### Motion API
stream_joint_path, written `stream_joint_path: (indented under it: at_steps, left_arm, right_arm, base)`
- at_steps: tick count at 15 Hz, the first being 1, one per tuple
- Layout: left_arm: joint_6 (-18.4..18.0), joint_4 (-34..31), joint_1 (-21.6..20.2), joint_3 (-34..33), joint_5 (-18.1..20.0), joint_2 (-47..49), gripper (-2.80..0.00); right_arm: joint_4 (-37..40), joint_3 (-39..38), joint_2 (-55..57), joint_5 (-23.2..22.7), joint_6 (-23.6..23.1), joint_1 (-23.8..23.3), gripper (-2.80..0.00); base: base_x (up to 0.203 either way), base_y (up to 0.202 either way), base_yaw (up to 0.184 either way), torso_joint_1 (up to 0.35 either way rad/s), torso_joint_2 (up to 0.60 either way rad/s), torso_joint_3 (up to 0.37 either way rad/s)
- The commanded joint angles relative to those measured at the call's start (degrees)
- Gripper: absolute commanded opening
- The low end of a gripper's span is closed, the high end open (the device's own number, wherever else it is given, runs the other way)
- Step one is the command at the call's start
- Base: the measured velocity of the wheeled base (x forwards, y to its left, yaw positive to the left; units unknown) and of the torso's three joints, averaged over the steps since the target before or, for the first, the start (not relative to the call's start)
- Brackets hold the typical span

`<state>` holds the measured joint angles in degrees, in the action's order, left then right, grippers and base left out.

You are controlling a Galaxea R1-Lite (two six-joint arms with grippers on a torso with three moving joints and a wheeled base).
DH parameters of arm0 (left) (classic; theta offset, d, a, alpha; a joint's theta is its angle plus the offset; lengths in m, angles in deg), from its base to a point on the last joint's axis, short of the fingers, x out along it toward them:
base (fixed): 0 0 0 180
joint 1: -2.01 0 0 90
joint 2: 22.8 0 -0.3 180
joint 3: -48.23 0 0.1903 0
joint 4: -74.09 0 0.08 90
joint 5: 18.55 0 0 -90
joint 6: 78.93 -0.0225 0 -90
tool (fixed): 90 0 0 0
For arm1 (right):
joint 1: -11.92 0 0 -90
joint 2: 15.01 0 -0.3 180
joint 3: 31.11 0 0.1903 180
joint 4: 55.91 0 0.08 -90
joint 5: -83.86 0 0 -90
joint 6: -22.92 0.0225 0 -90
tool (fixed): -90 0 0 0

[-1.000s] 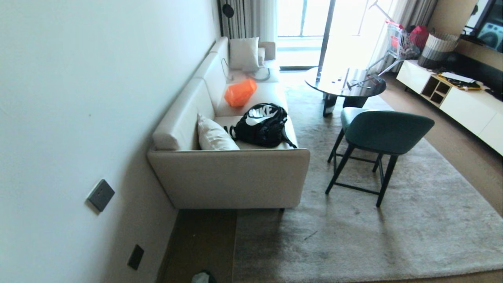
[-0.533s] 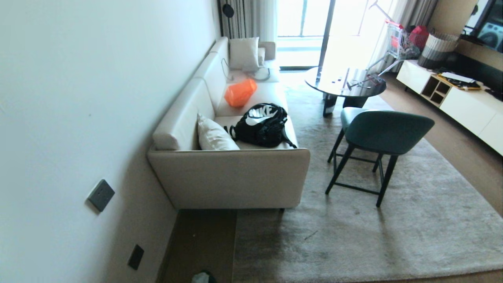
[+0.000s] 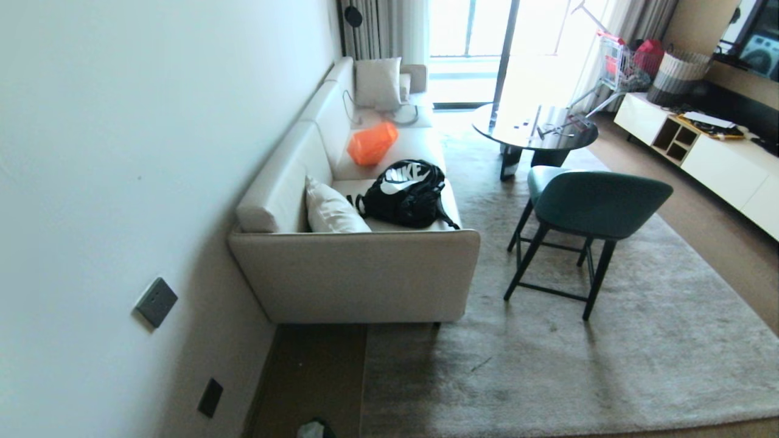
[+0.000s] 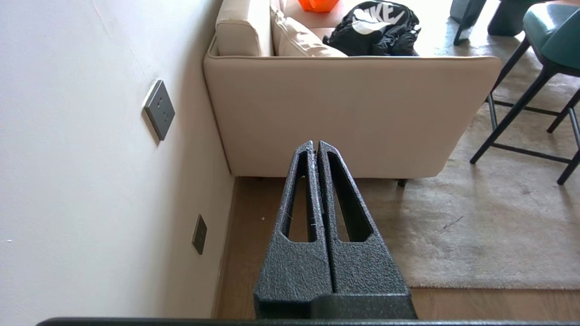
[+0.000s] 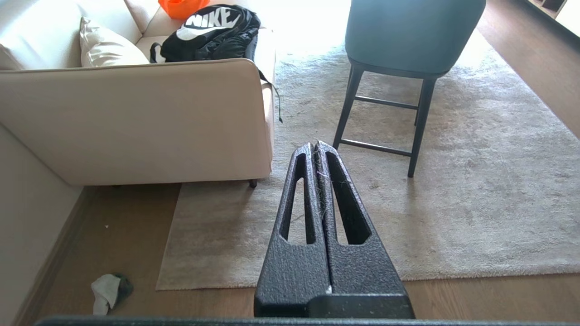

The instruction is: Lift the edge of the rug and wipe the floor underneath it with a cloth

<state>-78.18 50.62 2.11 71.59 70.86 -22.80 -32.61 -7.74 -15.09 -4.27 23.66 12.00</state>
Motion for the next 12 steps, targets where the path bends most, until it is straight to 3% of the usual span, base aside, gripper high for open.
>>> stream_joint_path:
  at_steps: [1, 12]
  left_arm:
    - [0.05, 0.01, -0.01, 0.00, 0.02, 0.00, -2.80]
    - [0.05, 0.01, -0.01, 0.00, -0.02, 0.00, -2.80]
  right_arm:
    - [-0.01, 0.00, 0.07, -0.02, -0.22, 0.01, -2.80]
    - [-0.01, 0.00, 0.07, 0.07, 0.14, 0.01, -2.80]
  base:
    - [0.000, 0.000, 0.000, 0.000, 0.00, 0.000]
    - [0.000, 0.000, 0.000, 0.000, 0.00, 0.000]
